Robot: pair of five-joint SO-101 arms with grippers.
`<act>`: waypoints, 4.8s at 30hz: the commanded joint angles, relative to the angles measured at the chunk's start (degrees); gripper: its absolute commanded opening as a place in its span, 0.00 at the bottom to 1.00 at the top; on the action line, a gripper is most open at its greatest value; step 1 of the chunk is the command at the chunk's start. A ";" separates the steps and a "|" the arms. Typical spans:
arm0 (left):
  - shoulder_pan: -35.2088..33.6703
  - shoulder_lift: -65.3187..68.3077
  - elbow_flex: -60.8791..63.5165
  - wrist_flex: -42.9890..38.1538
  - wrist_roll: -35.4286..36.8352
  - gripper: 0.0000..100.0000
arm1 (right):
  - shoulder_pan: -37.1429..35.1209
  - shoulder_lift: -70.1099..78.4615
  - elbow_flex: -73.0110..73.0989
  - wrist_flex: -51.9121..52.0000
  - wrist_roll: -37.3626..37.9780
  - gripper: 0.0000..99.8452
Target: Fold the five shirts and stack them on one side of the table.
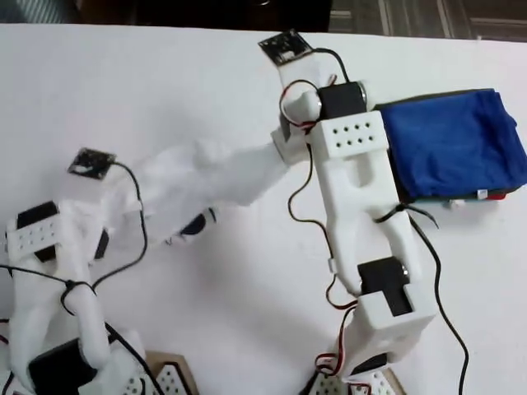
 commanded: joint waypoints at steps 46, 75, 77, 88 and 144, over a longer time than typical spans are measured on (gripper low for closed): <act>-9.05 -6.33 -61.41 41.14 5.19 0.03 | -1.89 -40.40 6.95 -7.78 7.30 0.02; -12.57 -11.43 -23.16 26.81 3.34 0.03 | -33.98 16.48 9.05 -19.56 -3.16 0.28; -12.66 -11.43 -23.25 26.81 3.34 0.03 | -32.40 19.82 7.30 -19.03 -3.16 0.27; -12.57 -11.43 -23.25 26.81 3.34 0.03 | -20.70 17.80 -1.23 -8.57 -3.16 0.02; 18.02 -10.99 -6.20 20.66 4.75 0.03 | -1.27 -27.03 40.88 -20.44 8.26 0.28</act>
